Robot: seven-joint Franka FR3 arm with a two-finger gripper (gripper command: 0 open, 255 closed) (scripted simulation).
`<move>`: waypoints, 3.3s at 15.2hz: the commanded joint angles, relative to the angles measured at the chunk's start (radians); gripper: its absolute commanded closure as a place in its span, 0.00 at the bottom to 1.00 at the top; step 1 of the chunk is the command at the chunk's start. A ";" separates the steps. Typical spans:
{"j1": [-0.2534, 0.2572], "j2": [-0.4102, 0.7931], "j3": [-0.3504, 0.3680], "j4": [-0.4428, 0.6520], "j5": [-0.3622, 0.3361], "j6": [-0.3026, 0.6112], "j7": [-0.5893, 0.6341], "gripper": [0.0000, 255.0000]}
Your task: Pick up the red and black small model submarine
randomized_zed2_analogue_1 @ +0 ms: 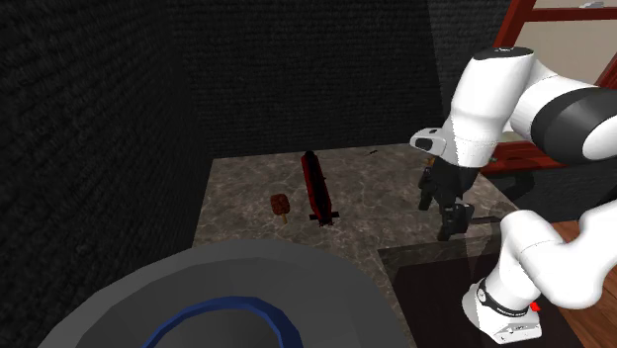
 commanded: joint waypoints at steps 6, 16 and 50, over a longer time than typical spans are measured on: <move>-0.046 0.128 -0.030 0.017 -0.030 0.116 0.016 0.00; -0.127 0.405 -0.101 0.117 -0.071 0.305 0.053 0.00; -0.312 1.086 -0.263 0.556 0.012 0.564 0.102 1.00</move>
